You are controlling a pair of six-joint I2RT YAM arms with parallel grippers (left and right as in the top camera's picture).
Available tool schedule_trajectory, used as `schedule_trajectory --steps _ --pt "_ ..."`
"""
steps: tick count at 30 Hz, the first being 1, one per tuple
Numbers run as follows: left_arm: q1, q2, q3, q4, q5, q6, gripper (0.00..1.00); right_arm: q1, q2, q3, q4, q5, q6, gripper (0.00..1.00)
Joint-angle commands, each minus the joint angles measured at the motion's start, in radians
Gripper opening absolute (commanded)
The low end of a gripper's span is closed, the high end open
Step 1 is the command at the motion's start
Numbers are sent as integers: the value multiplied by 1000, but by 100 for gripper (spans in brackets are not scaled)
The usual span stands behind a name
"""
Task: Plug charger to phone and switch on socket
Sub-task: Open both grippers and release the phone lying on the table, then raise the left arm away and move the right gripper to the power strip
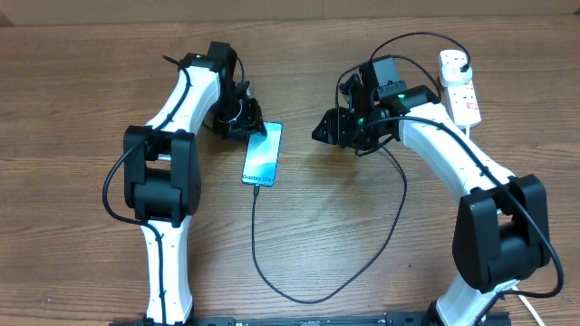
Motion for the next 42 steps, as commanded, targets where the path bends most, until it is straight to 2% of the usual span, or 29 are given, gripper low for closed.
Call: schedule_trajectory --steps 1,5,9,19,28,32,42 --pt "4 33 -21 -4 -123 -6 48 -2 5 13 1 10 -8 59" --pt "5 33 -19 -3 -134 -6 49 -2 5 13 2 10 -8 59" --pt "7 24 18 -25 -136 1 42 -3 4 14 7 10 -10 59" --pt "17 -170 266 -151 -179 17 45 -72 -40 154 -113 21 -64 58" --pt "17 -460 330 -192 -179 17 49 -237 -117 336 -265 179 -64 59" --pt "17 -563 330 -232 -180 17 51 -342 -142 385 -289 182 -63 61" --pt "17 -671 330 -359 -179 17 52 -550 -152 387 -331 182 -63 64"
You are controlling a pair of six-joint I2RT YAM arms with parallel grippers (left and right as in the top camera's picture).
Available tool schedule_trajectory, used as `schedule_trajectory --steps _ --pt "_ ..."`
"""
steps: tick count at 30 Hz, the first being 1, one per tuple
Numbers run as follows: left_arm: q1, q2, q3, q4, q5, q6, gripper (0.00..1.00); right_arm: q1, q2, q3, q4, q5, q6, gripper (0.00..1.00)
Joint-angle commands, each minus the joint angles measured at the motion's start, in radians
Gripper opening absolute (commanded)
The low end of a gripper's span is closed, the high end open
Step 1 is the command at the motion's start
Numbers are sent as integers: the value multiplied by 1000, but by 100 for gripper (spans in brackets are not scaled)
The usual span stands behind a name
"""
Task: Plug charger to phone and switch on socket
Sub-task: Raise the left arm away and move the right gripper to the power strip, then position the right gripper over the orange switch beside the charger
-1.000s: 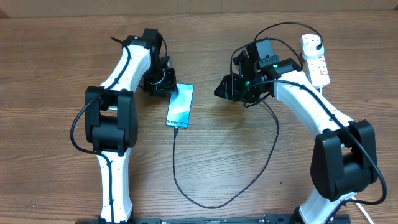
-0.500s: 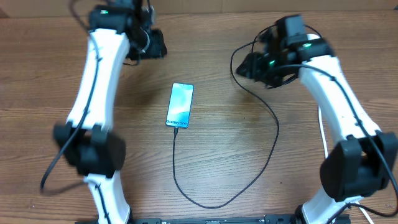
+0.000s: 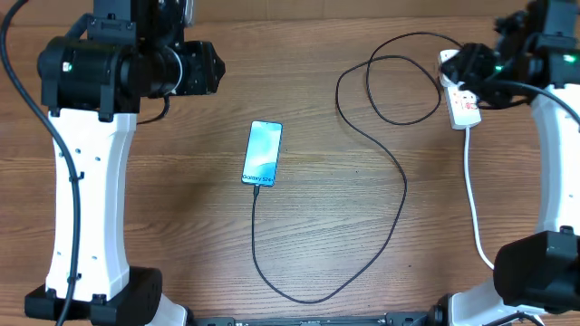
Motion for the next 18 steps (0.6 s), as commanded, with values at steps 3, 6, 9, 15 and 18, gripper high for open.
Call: schedule_trajectory --steps 3,6,9,15,18 --pt "4 -26 4 -65 -13 16 52 -73 -19 20 -6 9 -6 65" --pt "4 -25 3 -95 -29 23 53 -89 -19 20 -6 14 -31 67" --pt "4 -25 3 -109 -46 23 84 -91 -18 19 -5 36 -31 68" --pt "4 -25 3 -109 -55 23 100 -91 -10 19 5 101 -31 71" --pt "4 -25 3 -108 -55 23 100 -91 1 19 24 125 -31 71"
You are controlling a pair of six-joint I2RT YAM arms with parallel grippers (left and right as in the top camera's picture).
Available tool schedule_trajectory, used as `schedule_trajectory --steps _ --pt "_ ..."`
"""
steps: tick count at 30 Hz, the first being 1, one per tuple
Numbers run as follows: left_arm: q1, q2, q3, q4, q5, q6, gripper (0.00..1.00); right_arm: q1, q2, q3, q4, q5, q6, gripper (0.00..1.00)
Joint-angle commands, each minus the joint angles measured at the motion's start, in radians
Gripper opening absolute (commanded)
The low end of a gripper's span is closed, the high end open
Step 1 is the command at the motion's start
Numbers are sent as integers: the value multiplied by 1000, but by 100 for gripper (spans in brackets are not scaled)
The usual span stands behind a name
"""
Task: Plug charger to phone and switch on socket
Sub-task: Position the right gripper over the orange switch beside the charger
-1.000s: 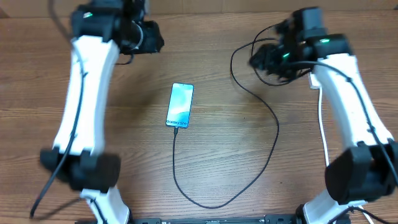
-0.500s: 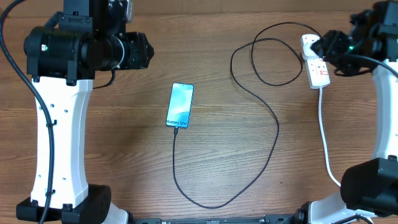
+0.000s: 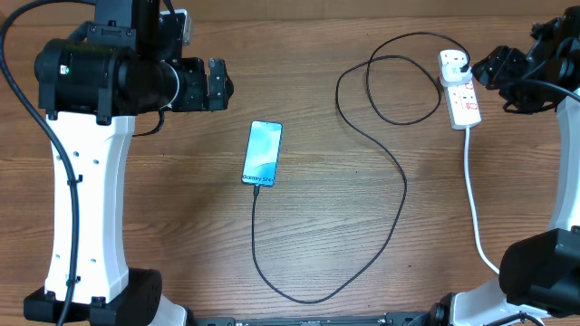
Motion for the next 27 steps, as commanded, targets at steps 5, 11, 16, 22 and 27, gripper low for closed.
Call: schedule_trajectory --steps 5,11,16,22,27 --pt "4 -21 4 -2 -14 11 100 -2 37 19 74 59 -6 72" --pt "4 -21 4 -2 -14 11 100 -5 79 19 124 72 -7 72" --pt "4 -21 4 -2 -14 11 100 -22 100 19 142 104 -7 72" --pt "4 -21 4 -2 -14 11 100 -59 112 19 166 103 -6 72" --pt "4 -21 4 -2 -14 11 100 -69 112 19 175 102 -2 72"
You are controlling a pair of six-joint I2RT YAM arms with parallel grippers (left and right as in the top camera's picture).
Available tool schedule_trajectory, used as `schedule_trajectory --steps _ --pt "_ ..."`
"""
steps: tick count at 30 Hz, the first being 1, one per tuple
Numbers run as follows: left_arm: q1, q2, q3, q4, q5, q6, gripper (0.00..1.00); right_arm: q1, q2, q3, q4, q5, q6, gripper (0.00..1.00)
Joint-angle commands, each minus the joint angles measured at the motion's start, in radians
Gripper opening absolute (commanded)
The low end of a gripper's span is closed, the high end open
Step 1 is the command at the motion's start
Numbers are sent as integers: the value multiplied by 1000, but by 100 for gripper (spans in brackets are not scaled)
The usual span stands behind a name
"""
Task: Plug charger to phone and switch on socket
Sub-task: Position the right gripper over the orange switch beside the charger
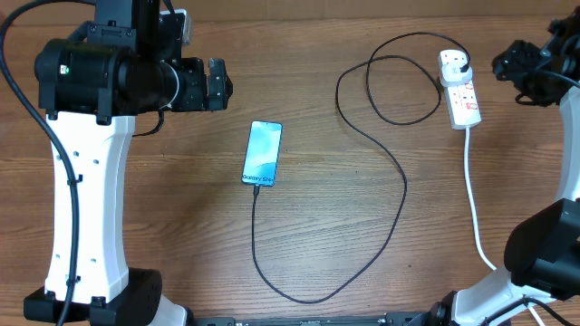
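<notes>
The phone lies face up mid-table with its screen lit. A black charger cable runs from the phone's lower end, loops across the table and ends in a plug seated in the white power strip at the back right. My left gripper hangs raised to the upper left of the phone, its fingers apart and empty. My right gripper is a dark shape to the right of the strip, apart from it; how its jaws stand is not readable.
The strip's white lead runs down the right side toward the front edge. The left arm's tall white column and the right arm's base stand near the front corners. The wooden table lies between them.
My right gripper has shifted a little further right, away from the power strip. The left arm, phone, cable and strip are unchanged.
At first both grippers were low on the table, the left at the phone's top end and the right beside the cable in the middle. Then both arms were raised and drawn back, the right gripper over the power strip. After that it stood right of the strip, now further right.
</notes>
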Motion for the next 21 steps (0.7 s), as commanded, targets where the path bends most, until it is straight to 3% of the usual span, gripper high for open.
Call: schedule_trajectory --steps 1,21 --pt "4 -21 4 -2 -11 12 100 -4 8 19 8 12 -1 72" --pt "4 -21 4 -2 -11 12 100 -4 21 8 0 10 -1 76"
